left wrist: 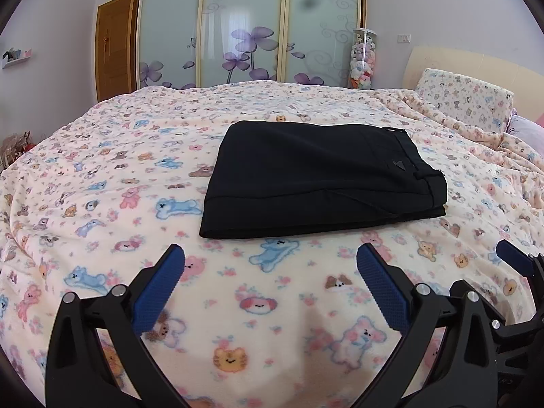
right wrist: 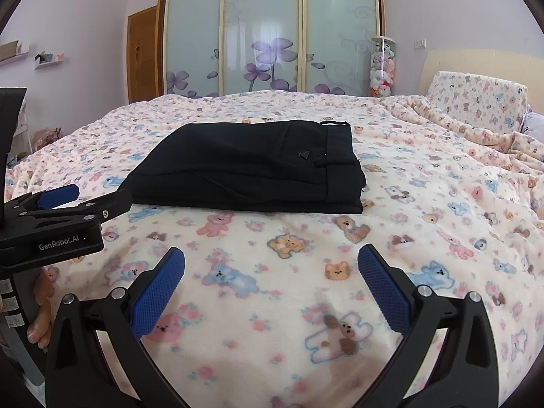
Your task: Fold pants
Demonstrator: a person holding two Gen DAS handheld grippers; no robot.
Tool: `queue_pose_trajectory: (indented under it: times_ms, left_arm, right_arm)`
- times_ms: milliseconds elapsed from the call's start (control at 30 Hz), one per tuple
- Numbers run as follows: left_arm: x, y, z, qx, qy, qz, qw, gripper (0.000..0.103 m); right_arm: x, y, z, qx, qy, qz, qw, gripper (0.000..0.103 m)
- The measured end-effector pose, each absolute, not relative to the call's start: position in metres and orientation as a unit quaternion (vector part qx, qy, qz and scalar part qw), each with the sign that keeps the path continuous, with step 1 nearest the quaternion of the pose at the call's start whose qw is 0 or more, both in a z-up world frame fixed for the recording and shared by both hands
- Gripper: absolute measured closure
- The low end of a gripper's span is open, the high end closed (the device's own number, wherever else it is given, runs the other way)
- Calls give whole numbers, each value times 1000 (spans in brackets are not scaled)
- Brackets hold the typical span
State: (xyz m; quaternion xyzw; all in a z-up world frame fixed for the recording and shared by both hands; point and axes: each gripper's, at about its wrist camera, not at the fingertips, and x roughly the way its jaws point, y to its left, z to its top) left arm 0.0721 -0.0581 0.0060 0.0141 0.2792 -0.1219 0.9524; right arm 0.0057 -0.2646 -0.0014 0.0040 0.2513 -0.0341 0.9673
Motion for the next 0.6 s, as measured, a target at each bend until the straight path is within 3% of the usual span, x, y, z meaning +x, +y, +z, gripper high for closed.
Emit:
queue_pose_trajectory:
  times_ms: [600]
  left_arm:
    - [72,-60,7,15,280,-130,951,2]
  right_arm:
    - [6,-266,-1,4,251,-33,967,1]
